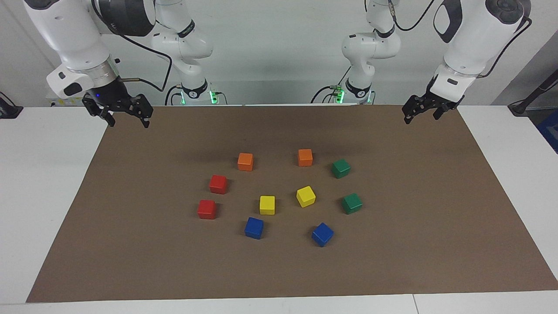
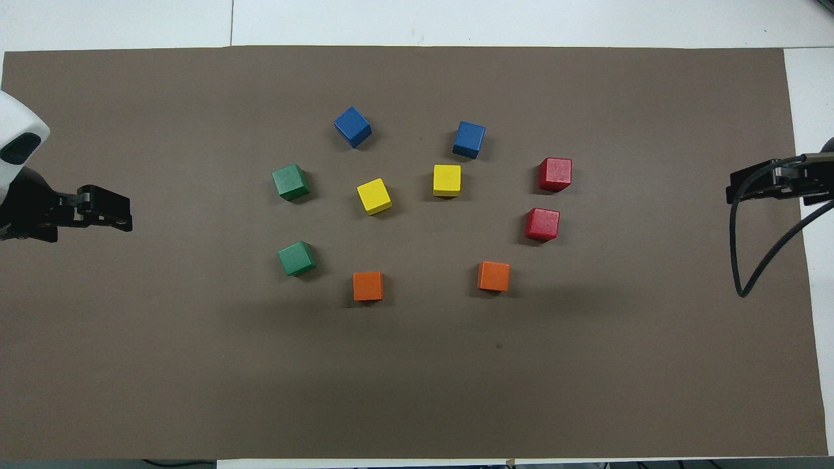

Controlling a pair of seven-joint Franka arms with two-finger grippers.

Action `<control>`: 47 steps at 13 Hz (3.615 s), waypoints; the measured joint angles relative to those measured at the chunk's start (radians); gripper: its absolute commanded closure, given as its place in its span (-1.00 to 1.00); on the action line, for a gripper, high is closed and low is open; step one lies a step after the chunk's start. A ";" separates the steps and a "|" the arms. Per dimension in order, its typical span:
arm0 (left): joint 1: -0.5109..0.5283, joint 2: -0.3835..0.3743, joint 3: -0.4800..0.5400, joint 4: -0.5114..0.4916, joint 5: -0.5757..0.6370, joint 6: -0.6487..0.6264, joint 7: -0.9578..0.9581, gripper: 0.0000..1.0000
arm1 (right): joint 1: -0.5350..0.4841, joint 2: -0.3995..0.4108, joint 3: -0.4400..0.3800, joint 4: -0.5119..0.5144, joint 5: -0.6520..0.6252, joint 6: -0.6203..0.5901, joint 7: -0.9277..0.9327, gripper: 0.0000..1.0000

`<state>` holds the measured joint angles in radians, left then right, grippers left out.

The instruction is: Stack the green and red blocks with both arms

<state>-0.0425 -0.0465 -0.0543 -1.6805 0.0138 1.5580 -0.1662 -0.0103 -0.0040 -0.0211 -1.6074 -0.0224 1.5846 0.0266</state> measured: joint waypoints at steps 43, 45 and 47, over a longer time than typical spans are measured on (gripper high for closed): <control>-0.281 0.187 -0.036 -0.463 -0.005 0.680 -0.563 -1.00 | 0.287 0.234 0.027 -0.511 0.000 0.831 0.480 -1.00; -0.281 0.193 -0.036 -0.493 -0.005 0.721 -0.564 -1.00 | 0.287 0.249 0.027 -0.512 0.000 0.852 0.480 -1.00; -0.286 0.205 -0.036 -0.503 -0.005 0.733 -0.566 -0.68 | 0.287 0.266 0.027 -0.512 0.000 0.870 0.480 -0.77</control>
<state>-0.3282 0.1583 -0.0907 -2.1838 0.0088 2.2905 -0.7318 0.2762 0.2616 0.0060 -2.1198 -0.0224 2.4545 0.5062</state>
